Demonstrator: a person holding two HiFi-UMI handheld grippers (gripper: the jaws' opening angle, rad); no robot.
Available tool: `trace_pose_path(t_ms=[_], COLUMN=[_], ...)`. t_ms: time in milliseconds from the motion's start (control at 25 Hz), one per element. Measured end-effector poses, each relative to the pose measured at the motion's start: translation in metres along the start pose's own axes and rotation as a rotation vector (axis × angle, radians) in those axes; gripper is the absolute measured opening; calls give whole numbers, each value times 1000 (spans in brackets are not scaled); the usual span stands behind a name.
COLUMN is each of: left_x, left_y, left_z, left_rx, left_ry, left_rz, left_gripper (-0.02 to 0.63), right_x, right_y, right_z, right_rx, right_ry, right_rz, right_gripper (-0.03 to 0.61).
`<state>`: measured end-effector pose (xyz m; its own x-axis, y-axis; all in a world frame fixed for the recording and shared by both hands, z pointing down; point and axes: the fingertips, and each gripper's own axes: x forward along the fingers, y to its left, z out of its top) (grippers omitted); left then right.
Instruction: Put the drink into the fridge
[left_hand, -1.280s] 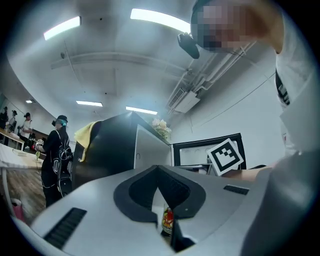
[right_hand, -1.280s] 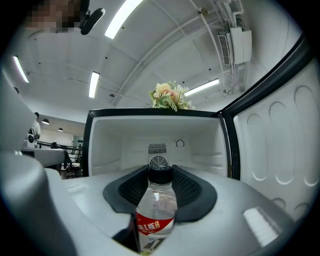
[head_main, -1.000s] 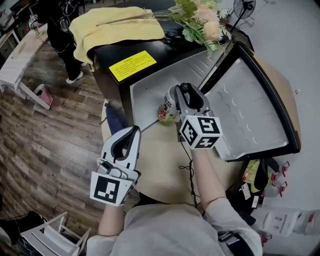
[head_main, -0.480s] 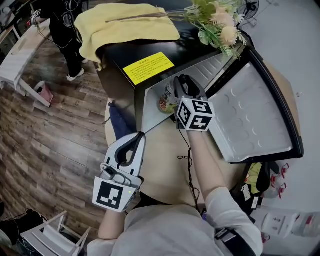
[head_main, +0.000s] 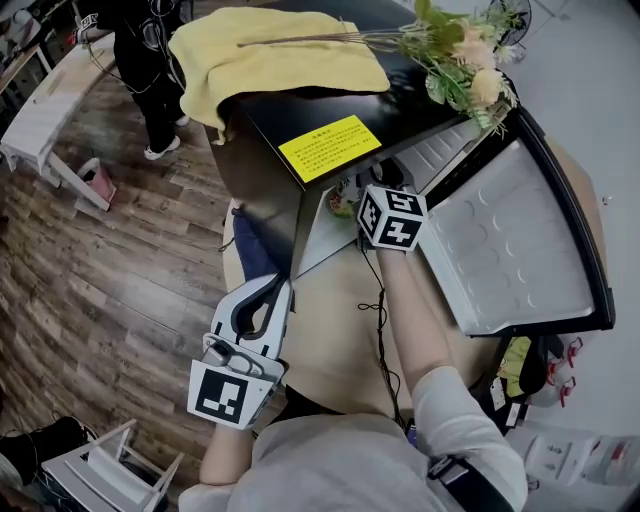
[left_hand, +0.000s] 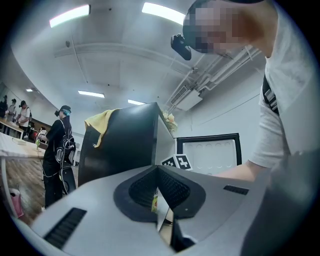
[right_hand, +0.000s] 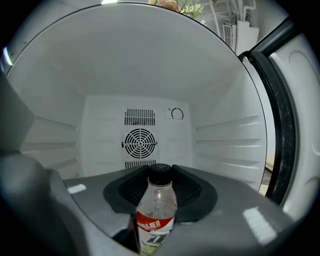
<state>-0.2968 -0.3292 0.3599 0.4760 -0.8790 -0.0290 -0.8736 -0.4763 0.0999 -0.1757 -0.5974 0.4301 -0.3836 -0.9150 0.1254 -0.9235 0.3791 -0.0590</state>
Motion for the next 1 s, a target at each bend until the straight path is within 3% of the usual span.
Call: trace_pose_path(t_ms=[480,680,880,920,1000], left_x=[0,-1,-2,-2,-2], left_y=[2,-6,-17,-19,-25], left_z=[-2,5,4,5,7], left_rx=[-11,20,-19,-19,-17], left_ry=[-3,-36,-9,-11,-19], left_rz=[-5,-14,1,1,1], left_gripper=[9,9,9,9,9], right_x=[-5,-14,-40,-48,-65], right_y=[14,15,15,14,13], right_z=[-5,-1,13,15,20], right_rx=[-62,-65,-63,-62,-62], right_ry=[8,18,-18,-28,-47], right_rz=[39,61,85,86,88], right_gripper=[161,163,161,132,15])
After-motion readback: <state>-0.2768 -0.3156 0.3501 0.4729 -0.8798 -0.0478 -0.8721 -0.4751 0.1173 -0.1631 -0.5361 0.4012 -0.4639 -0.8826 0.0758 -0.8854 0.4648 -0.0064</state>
